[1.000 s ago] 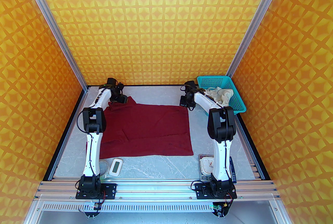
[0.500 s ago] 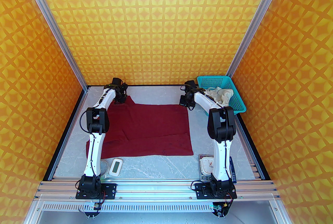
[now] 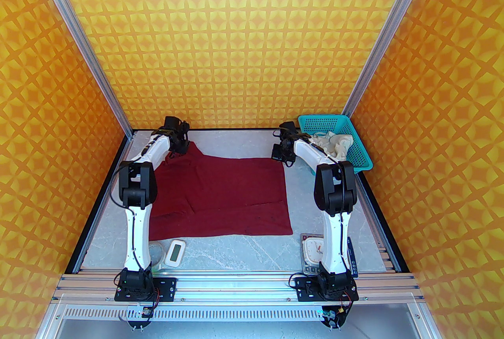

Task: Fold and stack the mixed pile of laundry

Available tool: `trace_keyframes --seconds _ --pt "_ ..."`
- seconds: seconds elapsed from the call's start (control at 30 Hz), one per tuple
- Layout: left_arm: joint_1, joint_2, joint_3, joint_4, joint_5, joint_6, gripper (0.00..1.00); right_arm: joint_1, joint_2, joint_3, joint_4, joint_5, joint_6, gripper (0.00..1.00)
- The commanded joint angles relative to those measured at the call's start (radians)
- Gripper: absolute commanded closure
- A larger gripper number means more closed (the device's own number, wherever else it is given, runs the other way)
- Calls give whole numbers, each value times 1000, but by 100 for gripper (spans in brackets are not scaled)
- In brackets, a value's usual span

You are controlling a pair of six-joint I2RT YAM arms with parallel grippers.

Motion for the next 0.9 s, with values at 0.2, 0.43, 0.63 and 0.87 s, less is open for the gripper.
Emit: trace_keyframes --seconds 0.2,0.43,0.63,0.87 --pt "6 -172 -225 143 14 -16 100 1 -93 -60 -1 -1 0 100" --pt "0 -276 -382 196 14 -22 100 1 -136 -110 6 -19 3 100" --pt "-15 -365 -507 230 14 -52 100 1 -193 -189 28 -28 9 100" --pt "-38 -482 -664 247 3 -102 99 1 -281 -307 64 -48 17 100"
